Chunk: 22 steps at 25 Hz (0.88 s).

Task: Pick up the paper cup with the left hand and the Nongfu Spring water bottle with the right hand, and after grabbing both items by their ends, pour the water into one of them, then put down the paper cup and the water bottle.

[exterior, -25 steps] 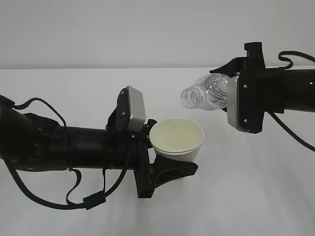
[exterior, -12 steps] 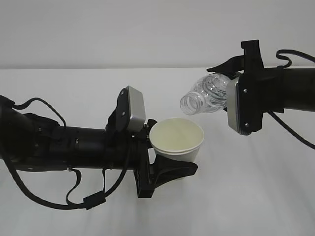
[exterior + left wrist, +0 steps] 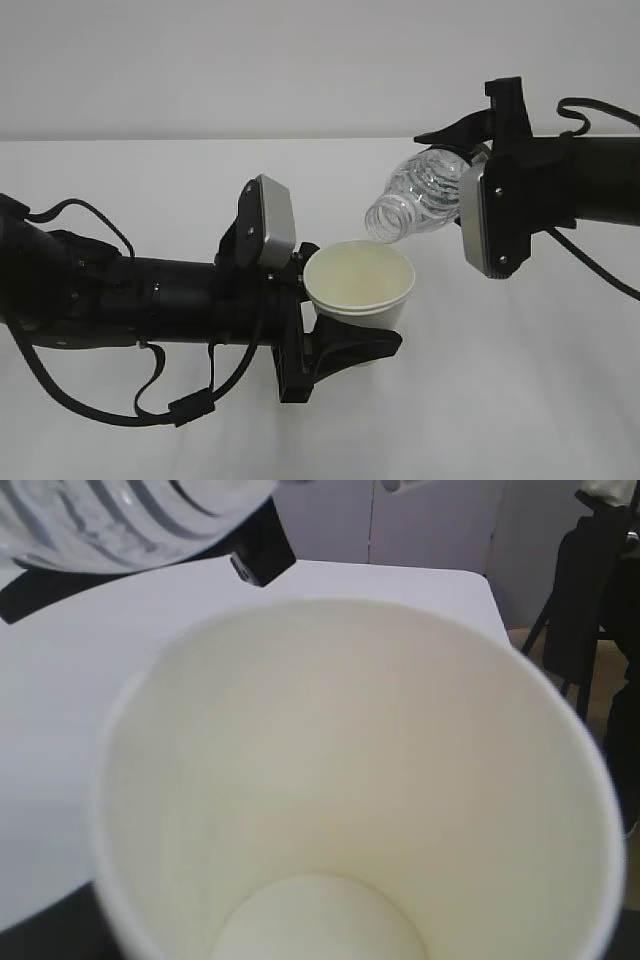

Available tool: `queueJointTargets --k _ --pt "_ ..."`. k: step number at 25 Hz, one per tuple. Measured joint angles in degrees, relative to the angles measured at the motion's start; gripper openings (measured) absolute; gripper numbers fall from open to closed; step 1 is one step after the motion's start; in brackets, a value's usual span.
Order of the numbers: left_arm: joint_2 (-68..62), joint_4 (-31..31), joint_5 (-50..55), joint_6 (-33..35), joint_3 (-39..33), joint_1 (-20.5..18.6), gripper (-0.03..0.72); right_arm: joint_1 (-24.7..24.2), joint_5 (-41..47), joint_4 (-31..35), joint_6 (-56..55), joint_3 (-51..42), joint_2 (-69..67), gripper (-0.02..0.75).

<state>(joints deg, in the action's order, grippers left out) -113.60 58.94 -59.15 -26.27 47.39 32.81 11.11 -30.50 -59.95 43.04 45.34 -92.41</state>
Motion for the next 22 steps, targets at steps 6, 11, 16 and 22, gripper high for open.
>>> queueJointTargets --k 6,11,16,22 --pt "0.0 0.0 0.0 0.0 0.0 0.0 0.486 0.0 -0.2 0.0 1.3 1.4 0.0 0.491" --pt "0.0 0.0 0.0 0.0 0.0 0.0 0.486 0.0 -0.4 0.0 1.5 2.3 0.0 0.491" --pt "0.0 0.0 0.0 0.0 0.0 0.0 0.486 0.0 -0.5 0.0 3.7 2.4 0.0 0.491" --pt "0.0 0.0 0.0 0.0 0.0 0.0 0.486 0.0 -1.0 0.0 5.2 2.4 0.0 0.491"
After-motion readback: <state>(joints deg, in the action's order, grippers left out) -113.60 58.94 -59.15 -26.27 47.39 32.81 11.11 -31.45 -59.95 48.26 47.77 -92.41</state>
